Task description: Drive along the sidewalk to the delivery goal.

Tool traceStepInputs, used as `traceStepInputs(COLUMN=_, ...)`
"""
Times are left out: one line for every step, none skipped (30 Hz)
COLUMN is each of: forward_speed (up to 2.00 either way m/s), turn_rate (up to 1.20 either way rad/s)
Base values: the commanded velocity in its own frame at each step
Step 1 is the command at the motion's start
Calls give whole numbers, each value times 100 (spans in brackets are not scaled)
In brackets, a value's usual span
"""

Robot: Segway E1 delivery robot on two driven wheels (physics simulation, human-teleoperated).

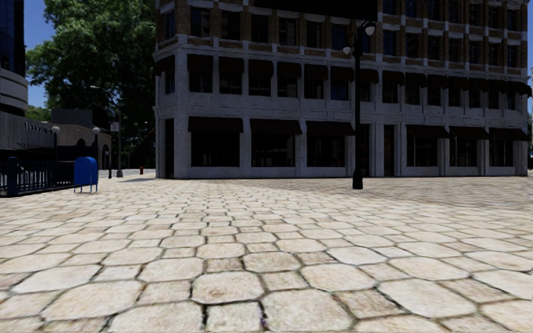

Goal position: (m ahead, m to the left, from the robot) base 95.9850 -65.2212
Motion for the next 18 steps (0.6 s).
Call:
traceStepInputs(forward_speed=167, turn_rate=-54)
traceStepInputs(forward_speed=167, turn_rate=-54)
traceStepInputs(forward_speed=167, turn_rate=-54)
traceStepInputs(forward_speed=167, turn_rate=-54)
traceStepInputs(forward_speed=167, turn_rate=-54)
traceStepInputs(forward_speed=167, turn_rate=-54)
traceStepInputs(forward_speed=167, turn_rate=-54)
traceStepInputs(forward_speed=167, turn_rate=-54)
traceStepInputs(forward_speed=167, turn_rate=-55)
traceStepInputs(forward_speed=167, turn_rate=-55)
traceStepInputs(forward_speed=167, turn_rate=-55)
traceStepInputs(forward_speed=167, turn_rate=-55)
traceStepInputs(forward_speed=167, turn_rate=-55)
traceStepInputs(forward_speed=167, turn_rate=-55)
traceStepInputs(forward_speed=167, turn_rate=-55)
traceStepInputs(forward_speed=171, turn_rate=-55)
traceStepInputs(forward_speed=171, turn_rate=-55)
traceStepInputs(forward_speed=200, turn_rate=-55)
